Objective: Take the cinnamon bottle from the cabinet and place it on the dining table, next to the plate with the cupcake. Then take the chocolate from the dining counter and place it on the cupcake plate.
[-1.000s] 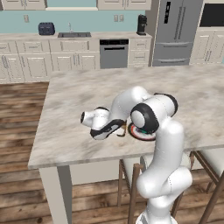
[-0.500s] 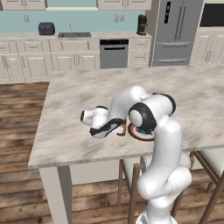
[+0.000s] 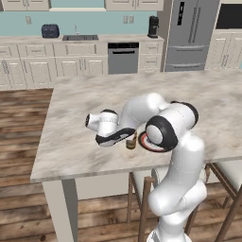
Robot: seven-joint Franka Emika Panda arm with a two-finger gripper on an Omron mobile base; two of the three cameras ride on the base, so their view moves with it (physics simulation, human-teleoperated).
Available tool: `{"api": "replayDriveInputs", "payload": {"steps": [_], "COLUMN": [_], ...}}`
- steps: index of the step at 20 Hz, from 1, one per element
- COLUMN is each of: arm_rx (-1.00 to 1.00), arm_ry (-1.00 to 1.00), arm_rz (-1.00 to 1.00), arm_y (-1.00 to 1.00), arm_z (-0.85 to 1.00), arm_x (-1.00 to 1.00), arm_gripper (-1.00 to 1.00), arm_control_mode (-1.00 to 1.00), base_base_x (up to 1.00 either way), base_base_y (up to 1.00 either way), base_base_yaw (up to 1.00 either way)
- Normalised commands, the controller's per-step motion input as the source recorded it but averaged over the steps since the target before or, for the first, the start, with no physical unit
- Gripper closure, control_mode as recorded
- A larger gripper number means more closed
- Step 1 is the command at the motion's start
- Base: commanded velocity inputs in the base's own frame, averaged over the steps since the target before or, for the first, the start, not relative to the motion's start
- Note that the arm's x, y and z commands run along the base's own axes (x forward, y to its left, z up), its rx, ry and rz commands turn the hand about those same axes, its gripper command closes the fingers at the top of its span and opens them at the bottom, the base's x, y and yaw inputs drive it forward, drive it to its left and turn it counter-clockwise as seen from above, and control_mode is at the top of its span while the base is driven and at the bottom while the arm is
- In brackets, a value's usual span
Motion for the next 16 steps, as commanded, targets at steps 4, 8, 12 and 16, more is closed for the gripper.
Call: {"api": "replayDriveInputs", "payload": {"steps": [4,8,12,16], "arm_rx": [0.01,0.05,0.15,0.3], "arm_ry": [-0.24,-0.13,-0.03,0.0], "arm_rz": [-0.06,-0.04,-0.02,-0.04], "arm_y": [0.04,0.03,-0.1,-0.52], "arm_z": [0.76,0.99,1.0,0.96], "arm_x": [-0.54,-0.42,-0.21,-0.39], "arm_gripper": [-1.0,-1.0,-1.0,-1.0], "arm_control_mode": [-1.0,-1.0,-1.0,-1.0], "base_base_x": [0.0,0.0,0.0,0.0], "base_base_y": [0.0,0.0,0.0,0.0], "base_base_yaw": [0.0,0.0,0.0,0.0]}}
